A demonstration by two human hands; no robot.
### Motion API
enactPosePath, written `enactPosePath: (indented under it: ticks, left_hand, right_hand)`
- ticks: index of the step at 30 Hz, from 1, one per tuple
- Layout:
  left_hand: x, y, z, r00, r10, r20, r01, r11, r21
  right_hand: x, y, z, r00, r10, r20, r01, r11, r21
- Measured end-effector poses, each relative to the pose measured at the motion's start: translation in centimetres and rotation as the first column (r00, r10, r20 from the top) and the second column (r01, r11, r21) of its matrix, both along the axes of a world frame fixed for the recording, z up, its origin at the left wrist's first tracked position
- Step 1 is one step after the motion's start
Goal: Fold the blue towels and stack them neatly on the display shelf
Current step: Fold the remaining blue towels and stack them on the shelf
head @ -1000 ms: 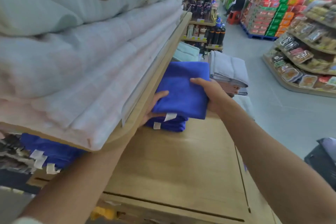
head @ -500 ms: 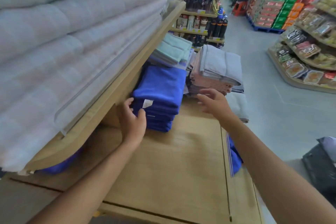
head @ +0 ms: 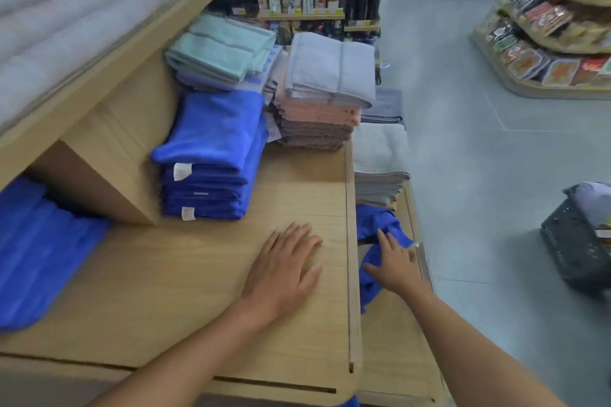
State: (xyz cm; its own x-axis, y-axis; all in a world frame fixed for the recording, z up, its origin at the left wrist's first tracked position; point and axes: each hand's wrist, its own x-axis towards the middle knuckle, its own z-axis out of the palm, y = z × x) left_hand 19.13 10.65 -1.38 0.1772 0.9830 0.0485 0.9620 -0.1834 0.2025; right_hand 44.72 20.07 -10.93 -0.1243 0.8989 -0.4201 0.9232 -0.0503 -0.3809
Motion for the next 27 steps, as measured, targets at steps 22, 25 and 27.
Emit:
enactPosePath:
  ticks: [22,25,27]
  left_hand:
    - [-0.3,0.0,-0.6,0.991,-0.02,0.133,0.017,0.999,0.03]
    - [-0.2,-0.8,0.7,0.929,-0.094,0.358,0.1,0.995,0.003]
    - [0.4,-2.1,2.6,0.826,-0.174,0.536,0.219,0.975,-0.022]
  right_hand:
    - [2.6,-8.7,6.7,0.582,-0.526,-0.62,0.646,0.762,-0.04]
    - [2.2,-9.1,14.1,0.476,-0.437,-0.763,0.663,0.748,-0.014]
    - [1.1,-9.8,19.6,0.388,-0.353,-0.851,0.649,0.76,-0.019]
